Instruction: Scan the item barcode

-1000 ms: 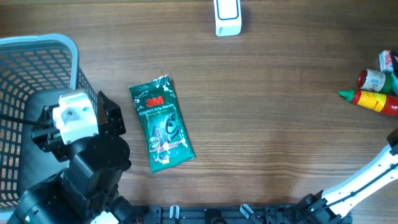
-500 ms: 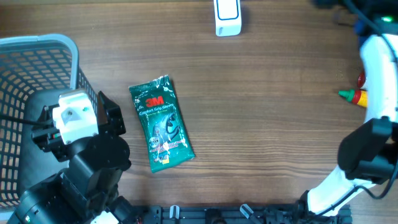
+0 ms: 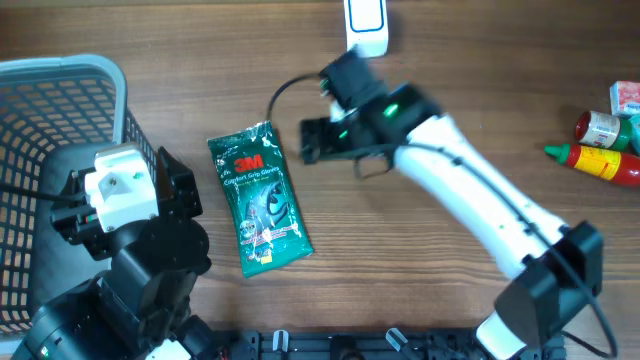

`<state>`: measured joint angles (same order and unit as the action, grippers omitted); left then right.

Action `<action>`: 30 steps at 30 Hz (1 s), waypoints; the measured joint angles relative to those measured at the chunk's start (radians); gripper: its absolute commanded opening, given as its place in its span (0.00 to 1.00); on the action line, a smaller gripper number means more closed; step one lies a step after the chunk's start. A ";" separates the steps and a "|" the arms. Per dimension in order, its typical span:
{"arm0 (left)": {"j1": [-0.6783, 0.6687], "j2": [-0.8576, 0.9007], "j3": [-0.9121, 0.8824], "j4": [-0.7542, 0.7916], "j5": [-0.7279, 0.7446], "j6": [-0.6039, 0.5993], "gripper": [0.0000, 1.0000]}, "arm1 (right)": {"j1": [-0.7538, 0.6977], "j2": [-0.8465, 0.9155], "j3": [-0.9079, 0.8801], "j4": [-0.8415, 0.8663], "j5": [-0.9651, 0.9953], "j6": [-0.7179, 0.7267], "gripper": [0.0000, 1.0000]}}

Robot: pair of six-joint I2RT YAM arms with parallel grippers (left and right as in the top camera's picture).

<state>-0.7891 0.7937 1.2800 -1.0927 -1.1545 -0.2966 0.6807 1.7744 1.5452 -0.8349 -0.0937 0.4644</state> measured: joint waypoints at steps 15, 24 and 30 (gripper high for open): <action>-0.001 0.000 0.000 0.000 0.000 0.000 1.00 | 0.183 0.347 -0.164 0.422 -0.129 0.230 0.04; -0.001 0.000 0.000 0.000 0.000 0.000 1.00 | 0.016 0.322 -0.163 0.194 -0.281 0.254 0.05; -0.001 0.000 0.000 0.006 0.000 0.000 1.00 | -0.239 0.100 -0.188 -0.015 -0.282 0.011 0.04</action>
<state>-0.7898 0.7937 1.2800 -1.0863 -1.1542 -0.2966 0.4416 1.8748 1.3571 -0.8497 -0.3759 0.4751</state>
